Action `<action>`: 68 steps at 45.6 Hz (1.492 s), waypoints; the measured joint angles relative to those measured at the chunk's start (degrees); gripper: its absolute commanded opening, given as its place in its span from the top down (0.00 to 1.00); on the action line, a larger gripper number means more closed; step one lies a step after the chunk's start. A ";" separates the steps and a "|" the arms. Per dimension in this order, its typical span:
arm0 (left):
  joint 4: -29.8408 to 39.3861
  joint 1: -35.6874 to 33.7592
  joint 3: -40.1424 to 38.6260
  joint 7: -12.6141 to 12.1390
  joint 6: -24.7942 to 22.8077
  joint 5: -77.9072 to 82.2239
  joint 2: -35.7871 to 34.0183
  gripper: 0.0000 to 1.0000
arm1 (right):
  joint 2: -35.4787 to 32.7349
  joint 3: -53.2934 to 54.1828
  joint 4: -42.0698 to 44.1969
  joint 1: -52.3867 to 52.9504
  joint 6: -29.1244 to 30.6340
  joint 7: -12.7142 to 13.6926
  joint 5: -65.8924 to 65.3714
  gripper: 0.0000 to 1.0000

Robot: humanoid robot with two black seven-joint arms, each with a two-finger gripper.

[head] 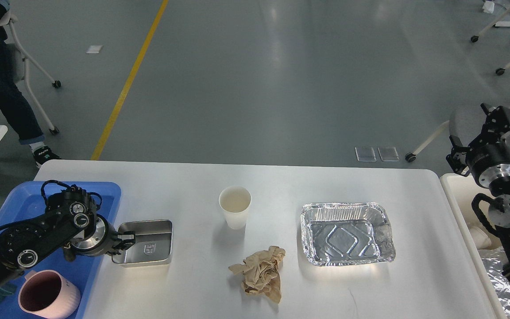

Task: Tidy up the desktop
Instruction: 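Reach the left gripper to the steel tray and grasp its edge, then lift the steel tray up with the left gripper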

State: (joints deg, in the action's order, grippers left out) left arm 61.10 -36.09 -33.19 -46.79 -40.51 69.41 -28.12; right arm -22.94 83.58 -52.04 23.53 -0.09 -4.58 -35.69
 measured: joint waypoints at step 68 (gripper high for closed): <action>3.09 -28.13 -27.17 -0.95 -3.19 -14.82 -5.05 1.00 | -0.48 0.00 -0.09 -0.09 0.00 0.14 0.00 0.00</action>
State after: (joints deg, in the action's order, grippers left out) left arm 64.19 -64.22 -60.35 -47.74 -43.70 54.59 -33.17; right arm -23.42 83.58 -52.12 23.44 -0.09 -4.43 -35.69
